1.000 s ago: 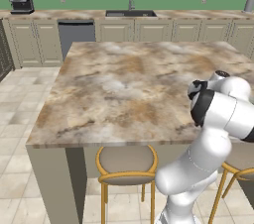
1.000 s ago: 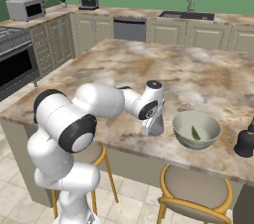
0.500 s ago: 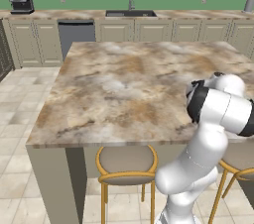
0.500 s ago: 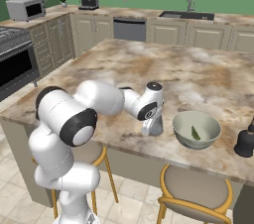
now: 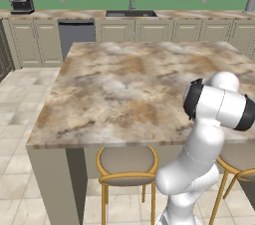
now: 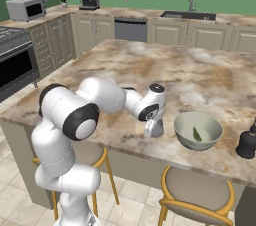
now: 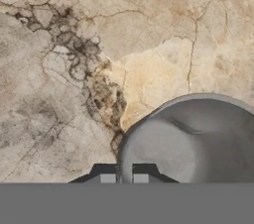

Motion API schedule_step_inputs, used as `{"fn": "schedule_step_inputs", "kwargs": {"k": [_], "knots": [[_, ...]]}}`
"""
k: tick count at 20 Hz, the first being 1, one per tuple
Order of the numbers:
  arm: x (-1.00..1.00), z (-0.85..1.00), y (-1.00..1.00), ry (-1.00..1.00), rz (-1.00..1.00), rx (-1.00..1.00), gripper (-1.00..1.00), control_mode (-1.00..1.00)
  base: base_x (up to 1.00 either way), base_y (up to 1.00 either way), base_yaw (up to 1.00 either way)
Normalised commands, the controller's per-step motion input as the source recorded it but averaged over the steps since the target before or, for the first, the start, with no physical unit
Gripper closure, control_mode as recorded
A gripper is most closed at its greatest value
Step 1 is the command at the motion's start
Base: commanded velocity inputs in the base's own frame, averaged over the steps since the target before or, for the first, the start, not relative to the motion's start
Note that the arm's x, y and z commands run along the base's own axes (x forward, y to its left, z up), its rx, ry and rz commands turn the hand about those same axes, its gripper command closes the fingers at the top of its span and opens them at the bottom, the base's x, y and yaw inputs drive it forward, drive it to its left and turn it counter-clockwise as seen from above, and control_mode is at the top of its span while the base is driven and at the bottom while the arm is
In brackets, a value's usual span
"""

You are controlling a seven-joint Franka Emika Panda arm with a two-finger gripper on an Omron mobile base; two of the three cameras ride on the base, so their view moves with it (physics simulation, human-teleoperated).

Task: There is a bowl on the dining counter. Grab a lemon wedge from the fridge and place it in the bowl. Then get the liquor bottle and glass cup from the cabinet and place them next to the bowl.

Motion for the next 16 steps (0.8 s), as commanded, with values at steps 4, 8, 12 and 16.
{"fn": "schedule_step_inputs", "kwargs": {"k": [4,8,12,16], "knots": [[0.05,-0.09,-0.11,0.00,0.03,0.04,1.00,-1.00,0.00,0.00,0.00],[0.04,-0.09,-0.12,0.00,0.01,0.03,1.00,-1.00,0.00,0.00,0.00],[0.03,-0.12,-0.07,0.00,0.01,0.02,1.00,-1.00,0.00,0.00,0.00],[0.00,-0.15,0.00,0.00,0.01,0.00,-1.00,-1.00,0.00,0.00,0.00]]}}
